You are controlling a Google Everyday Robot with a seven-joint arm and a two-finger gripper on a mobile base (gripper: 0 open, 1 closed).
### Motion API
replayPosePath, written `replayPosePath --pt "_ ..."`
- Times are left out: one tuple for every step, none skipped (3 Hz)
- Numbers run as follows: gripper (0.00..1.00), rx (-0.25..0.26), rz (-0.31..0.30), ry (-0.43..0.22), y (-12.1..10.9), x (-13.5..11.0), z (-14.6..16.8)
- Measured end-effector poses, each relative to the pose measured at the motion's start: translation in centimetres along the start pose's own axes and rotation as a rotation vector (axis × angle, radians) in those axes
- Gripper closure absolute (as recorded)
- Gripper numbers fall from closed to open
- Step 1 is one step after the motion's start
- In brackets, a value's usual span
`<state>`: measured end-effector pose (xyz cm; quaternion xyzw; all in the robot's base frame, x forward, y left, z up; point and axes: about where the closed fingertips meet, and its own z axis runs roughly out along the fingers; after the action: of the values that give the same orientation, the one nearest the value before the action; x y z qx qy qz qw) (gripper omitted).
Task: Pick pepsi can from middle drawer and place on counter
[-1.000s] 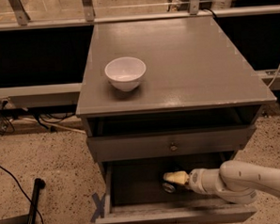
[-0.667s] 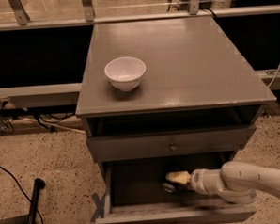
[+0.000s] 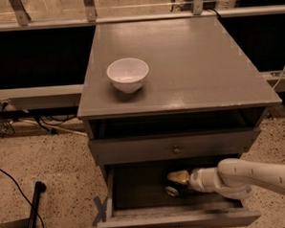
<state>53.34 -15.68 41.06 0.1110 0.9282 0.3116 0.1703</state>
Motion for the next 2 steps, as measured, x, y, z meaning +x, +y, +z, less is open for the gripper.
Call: replayPosePath --pt "0.31 0.018 0.001 0.012 -0.07 -0.45 1.13" --pt "0.32 0.021 0.008 0.022 -0.21 -0.46 1.94"
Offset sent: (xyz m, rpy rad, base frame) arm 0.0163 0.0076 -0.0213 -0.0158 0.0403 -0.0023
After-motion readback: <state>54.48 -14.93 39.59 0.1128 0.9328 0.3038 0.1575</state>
